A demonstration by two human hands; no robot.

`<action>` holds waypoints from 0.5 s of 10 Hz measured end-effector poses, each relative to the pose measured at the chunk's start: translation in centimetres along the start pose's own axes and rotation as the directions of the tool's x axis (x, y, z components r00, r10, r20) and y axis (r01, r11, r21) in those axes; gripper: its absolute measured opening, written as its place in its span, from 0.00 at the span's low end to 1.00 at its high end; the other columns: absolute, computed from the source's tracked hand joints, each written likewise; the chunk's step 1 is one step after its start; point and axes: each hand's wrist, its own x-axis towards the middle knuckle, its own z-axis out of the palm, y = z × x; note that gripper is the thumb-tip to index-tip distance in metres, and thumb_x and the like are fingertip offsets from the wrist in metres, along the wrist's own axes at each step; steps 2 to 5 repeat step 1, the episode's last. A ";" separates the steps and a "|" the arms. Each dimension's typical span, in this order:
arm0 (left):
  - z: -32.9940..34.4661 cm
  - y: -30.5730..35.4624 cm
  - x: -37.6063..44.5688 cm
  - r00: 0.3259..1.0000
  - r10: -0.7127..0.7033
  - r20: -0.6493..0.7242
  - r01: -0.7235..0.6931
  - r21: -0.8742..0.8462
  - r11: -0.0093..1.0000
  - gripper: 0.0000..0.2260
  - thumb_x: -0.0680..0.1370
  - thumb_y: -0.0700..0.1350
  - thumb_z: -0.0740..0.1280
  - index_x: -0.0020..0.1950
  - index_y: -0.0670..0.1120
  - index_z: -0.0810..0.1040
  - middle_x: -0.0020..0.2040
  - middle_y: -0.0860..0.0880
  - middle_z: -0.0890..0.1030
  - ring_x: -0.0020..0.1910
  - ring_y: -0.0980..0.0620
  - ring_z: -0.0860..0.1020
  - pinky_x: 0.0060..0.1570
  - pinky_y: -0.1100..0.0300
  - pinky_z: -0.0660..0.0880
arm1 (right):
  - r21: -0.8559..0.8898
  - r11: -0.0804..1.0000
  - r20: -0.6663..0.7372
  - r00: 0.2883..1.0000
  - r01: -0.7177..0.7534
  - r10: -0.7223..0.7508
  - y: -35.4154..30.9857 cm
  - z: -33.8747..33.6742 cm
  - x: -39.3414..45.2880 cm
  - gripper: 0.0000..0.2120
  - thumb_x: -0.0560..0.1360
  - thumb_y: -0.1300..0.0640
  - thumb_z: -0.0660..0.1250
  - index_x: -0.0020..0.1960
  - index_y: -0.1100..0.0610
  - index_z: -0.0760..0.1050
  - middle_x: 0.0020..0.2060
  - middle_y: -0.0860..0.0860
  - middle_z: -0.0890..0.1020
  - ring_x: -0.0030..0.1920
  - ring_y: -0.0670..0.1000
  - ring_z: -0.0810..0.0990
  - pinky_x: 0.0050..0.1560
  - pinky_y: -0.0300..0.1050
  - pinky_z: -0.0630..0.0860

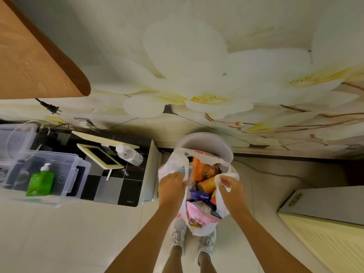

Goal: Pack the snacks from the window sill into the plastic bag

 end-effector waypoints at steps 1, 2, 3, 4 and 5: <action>-0.4 0.1 -1.2 0.999 0.001 -0.033 -0.002 -0.041 0.999 0.19 0.81 0.56 0.59 0.71 0.53 0.67 0.69 0.54 0.72 0.68 0.53 0.68 0.71 0.55 0.63 | 0.026 1.000 0.035 0.999 0.005 -0.006 -0.5 0.0 -1.4 0.12 0.75 0.42 0.64 0.56 0.45 0.71 0.54 0.53 0.78 0.50 0.49 0.78 0.49 0.41 0.80; -0.4 0.1 -1.2 0.999 0.001 -0.033 -0.002 -0.041 0.999 0.19 0.81 0.56 0.59 0.71 0.53 0.67 0.69 0.54 0.72 0.68 0.53 0.68 0.71 0.55 0.63 | 0.026 1.000 0.035 0.999 0.005 -0.006 -0.5 0.0 -1.4 0.12 0.75 0.42 0.64 0.56 0.45 0.71 0.54 0.53 0.78 0.50 0.49 0.78 0.49 0.41 0.80; -0.4 0.1 -1.2 0.999 0.001 -0.033 -0.002 -0.041 0.999 0.19 0.81 0.56 0.59 0.71 0.53 0.67 0.69 0.54 0.72 0.68 0.53 0.68 0.71 0.55 0.63 | 0.026 1.000 0.035 0.999 0.005 -0.006 -0.5 0.0 -1.4 0.12 0.75 0.42 0.64 0.56 0.45 0.71 0.54 0.53 0.78 0.50 0.49 0.78 0.49 0.41 0.80; -0.4 0.1 -1.2 0.999 0.001 -0.033 -0.002 -0.041 0.999 0.19 0.81 0.56 0.59 0.71 0.53 0.67 0.69 0.54 0.72 0.68 0.53 0.68 0.71 0.55 0.63 | 0.026 1.000 0.035 0.999 0.005 -0.006 -0.5 0.0 -1.4 0.12 0.75 0.42 0.64 0.56 0.45 0.71 0.54 0.53 0.78 0.50 0.49 0.78 0.49 0.41 0.80; -0.4 0.1 -1.2 0.999 0.001 -0.033 -0.002 -0.041 0.999 0.19 0.81 0.56 0.59 0.71 0.53 0.67 0.69 0.54 0.72 0.68 0.53 0.68 0.71 0.55 0.63 | 0.026 1.000 0.035 0.999 0.005 -0.006 -0.5 0.0 -1.4 0.12 0.75 0.42 0.64 0.56 0.45 0.71 0.54 0.53 0.78 0.50 0.49 0.78 0.49 0.41 0.80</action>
